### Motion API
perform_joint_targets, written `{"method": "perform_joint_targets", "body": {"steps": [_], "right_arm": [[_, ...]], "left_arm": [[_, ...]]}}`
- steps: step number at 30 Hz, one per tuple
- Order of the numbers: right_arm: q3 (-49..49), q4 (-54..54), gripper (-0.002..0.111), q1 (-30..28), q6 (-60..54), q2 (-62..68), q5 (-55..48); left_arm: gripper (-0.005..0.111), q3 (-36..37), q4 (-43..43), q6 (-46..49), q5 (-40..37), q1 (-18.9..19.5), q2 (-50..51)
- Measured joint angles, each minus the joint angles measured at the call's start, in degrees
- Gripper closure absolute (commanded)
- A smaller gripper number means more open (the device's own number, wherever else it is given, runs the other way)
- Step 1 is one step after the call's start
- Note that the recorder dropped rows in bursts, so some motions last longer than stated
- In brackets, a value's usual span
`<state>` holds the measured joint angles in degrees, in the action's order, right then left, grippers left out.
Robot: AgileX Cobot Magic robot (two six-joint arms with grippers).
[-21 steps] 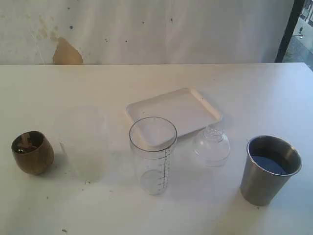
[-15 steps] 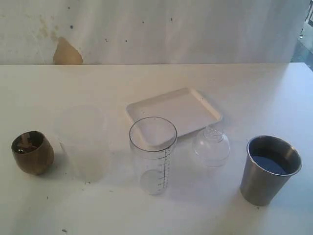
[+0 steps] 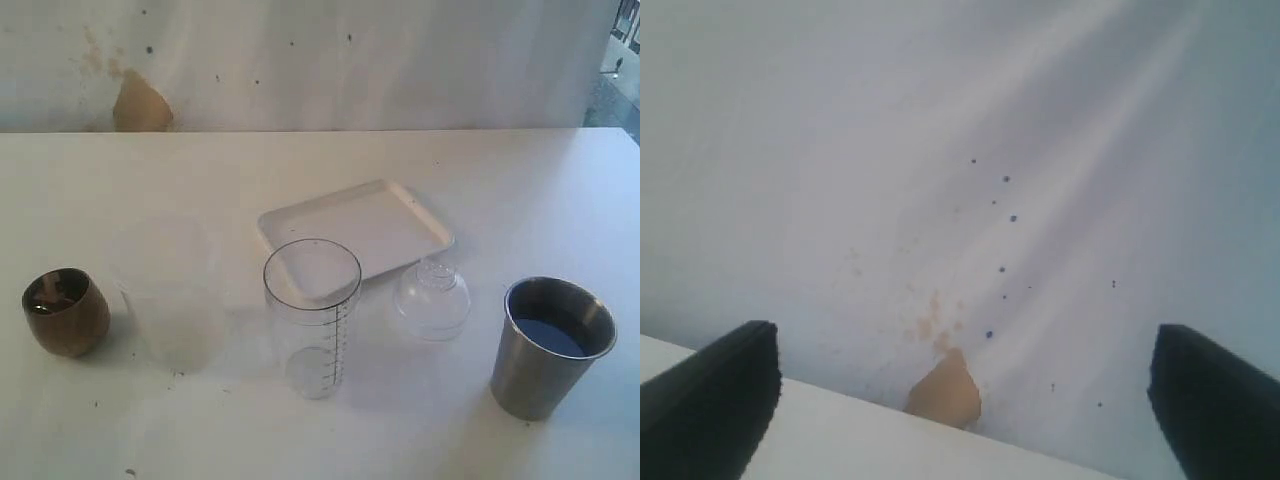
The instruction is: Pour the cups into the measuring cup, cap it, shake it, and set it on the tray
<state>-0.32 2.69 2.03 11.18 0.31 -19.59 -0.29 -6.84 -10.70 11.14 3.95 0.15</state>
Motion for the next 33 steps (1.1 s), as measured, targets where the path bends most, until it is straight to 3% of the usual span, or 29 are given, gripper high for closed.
{"method": "perform_joint_targets", "body": {"steps": [5, 10, 12, 26, 33], "right_arm": [[0.0, 0.0, 0.108, 0.0, 0.0, 0.0, 0.0], [0.0, 0.0, 0.108, 0.0, 0.0, 0.0, 0.0], [0.0, 0.0, 0.108, 0.0, 0.0, 0.0, 0.0], [0.0, 0.0, 0.108, 0.0, 0.1, 0.0, 0.0], [0.0, 0.0, 0.108, 0.0, 0.1, 0.0, 0.0]], "left_arm": [[0.008, 0.0, 5.0, -3.6, 8.3, 0.0, 6.8], [0.009, 0.0, 22.6, -14.1, 16.4, 0.0, 27.8], [0.009, 0.0, 24.9, -14.7, 19.5, 0.0, 33.5], [0.009, 0.0, 31.8, -8.9, 39.0, 0.0, 67.8], [0.009, -3.1, 35.4, -8.5, 43.6, 0.0, 81.1]]}}
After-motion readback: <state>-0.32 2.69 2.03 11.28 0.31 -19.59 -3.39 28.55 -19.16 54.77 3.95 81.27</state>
